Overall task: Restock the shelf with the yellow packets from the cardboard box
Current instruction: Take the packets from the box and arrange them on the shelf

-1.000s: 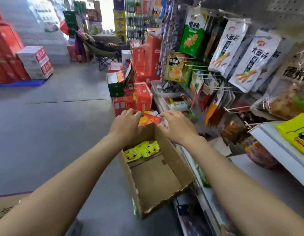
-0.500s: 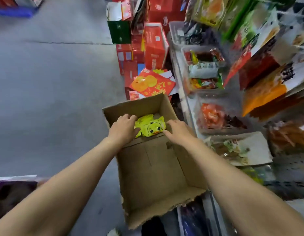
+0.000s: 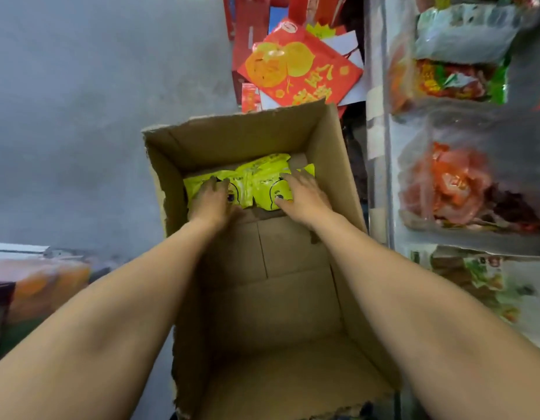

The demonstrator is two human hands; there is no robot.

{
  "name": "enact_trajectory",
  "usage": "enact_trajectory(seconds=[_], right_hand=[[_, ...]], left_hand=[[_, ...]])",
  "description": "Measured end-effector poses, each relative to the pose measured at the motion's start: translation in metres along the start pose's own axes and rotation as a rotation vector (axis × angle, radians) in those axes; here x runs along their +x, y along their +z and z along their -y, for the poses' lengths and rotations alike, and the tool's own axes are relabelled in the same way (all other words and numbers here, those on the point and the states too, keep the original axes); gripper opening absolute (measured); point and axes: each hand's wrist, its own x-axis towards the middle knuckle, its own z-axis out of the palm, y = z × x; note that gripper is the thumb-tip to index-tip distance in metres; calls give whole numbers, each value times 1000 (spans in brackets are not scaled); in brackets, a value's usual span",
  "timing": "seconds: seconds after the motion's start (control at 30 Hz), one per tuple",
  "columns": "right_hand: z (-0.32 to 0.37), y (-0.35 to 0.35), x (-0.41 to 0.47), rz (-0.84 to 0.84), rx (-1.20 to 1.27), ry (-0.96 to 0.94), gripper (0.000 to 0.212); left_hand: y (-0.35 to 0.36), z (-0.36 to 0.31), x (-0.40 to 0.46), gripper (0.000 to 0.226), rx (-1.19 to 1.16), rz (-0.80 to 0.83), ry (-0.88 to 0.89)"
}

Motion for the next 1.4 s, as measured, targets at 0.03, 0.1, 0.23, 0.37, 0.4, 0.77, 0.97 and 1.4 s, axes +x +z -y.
enact_trajectory(seconds=[0.03,0.1,0.23,0.37,0.4,0.77,0.97,1.4], right_hand=[[-2,3,8,-16,-11,-11,70],[-8,8,21,-28,-18,-28,75],[-20,23,29,21,-39,8,80],[-26,41,19,85,50,60,85],[-28,47,14,104,101,96,86],[-30,89,-13,18,548,427,48],[-30,97,-38,-20,888,553,40],[8,39,-174,-264,1155,498,16]], left_hand=[[3,2,8,74,-7,-10,1],[8,7,24,77,-55,-17,-17],[16,12,37,81,-134,-2,-99],[20,13,41,79,-61,-11,-127],[20,14,42,77,-58,-18,-129],[35,18,27,76,111,80,-216],[33,16,5,63,-299,130,-307],[-31,-14,-116,24,-758,150,-55]])
